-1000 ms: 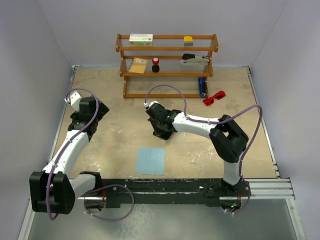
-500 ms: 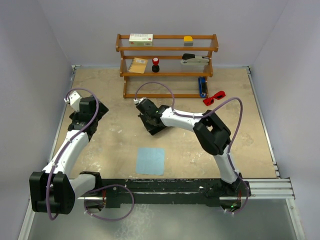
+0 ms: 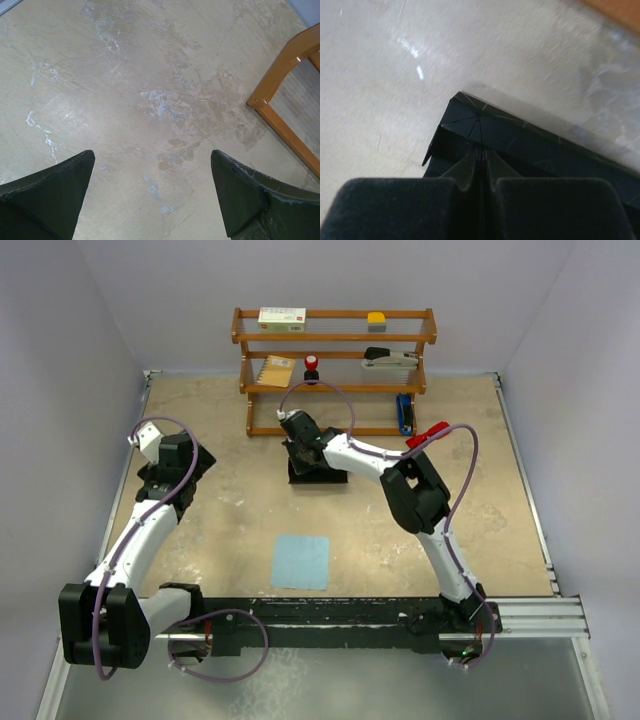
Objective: Organize the sunglasses
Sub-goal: Adjust the sunglasses case at the center of the board.
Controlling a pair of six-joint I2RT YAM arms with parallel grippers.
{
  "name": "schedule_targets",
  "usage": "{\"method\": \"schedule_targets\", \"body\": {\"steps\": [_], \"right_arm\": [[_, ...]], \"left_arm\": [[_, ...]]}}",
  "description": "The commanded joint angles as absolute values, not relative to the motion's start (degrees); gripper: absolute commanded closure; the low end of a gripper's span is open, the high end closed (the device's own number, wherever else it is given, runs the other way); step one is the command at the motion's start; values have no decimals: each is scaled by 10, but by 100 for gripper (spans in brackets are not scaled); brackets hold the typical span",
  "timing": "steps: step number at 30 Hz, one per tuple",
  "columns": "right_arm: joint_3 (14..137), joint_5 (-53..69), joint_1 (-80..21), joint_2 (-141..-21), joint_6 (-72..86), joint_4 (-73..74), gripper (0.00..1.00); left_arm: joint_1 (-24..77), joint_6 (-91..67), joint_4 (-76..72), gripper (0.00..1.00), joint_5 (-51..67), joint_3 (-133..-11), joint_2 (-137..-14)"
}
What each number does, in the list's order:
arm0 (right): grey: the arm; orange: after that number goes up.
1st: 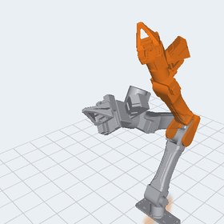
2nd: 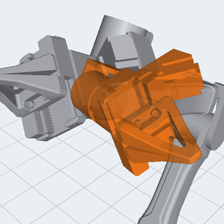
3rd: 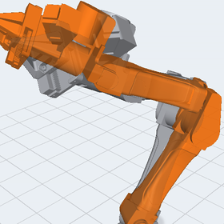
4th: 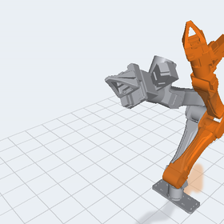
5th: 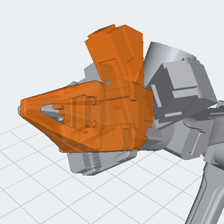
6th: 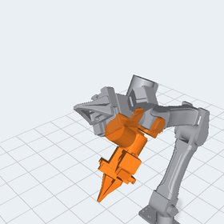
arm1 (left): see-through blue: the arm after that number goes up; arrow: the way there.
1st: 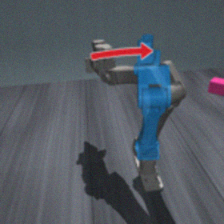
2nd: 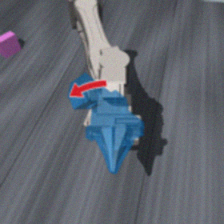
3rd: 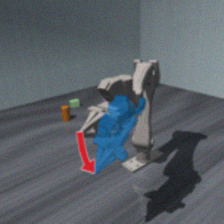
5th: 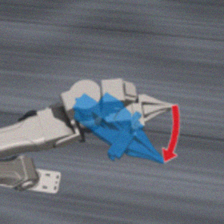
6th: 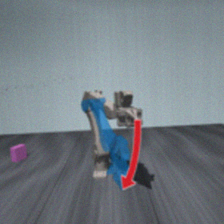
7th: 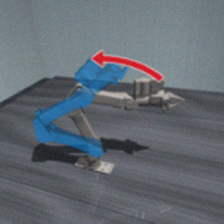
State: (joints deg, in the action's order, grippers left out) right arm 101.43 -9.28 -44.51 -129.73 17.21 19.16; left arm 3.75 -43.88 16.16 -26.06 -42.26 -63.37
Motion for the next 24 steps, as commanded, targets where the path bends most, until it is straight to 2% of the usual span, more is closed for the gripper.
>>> {"method": "schedule_targets", "body": {"steps": [1, 10, 24], "right_arm": [[1071, -95, -433, -1310, 154, 200, 100], [1079, -90, -430, -1312, 151, 201, 100], [896, -116, -400, -1206, 187, 158, 100]], "left_arm": [[33, -427, 159, 4, -275, -440, -631], [33, -423, 160, 4, -280, -443, -635], [33, -424, 154, 4, -268, -443, -640]]}}
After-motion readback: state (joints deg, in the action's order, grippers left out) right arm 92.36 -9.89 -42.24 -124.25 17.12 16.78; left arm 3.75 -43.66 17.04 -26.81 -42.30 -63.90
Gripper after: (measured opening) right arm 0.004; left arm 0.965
